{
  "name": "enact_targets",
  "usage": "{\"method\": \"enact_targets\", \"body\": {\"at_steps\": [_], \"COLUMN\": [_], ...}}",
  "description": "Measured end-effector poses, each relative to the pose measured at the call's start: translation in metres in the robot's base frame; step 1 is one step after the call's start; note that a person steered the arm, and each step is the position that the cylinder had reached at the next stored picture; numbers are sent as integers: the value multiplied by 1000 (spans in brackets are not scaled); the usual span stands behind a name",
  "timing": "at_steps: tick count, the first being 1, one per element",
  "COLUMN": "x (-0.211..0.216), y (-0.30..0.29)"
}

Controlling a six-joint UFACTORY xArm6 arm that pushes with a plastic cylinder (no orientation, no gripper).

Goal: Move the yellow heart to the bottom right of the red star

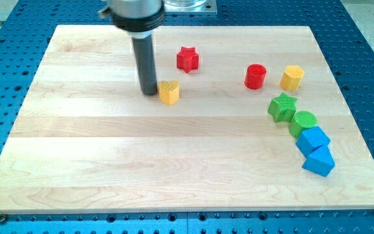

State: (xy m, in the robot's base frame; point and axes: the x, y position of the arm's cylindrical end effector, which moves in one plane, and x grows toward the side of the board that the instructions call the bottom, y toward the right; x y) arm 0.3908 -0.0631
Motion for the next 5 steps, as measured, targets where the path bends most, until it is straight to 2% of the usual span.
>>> {"method": "enact_targets", "body": {"at_steps": [1, 3, 4, 5], "x": [65, 1, 49, 22], "y": [-36, 53, 30, 109]}}
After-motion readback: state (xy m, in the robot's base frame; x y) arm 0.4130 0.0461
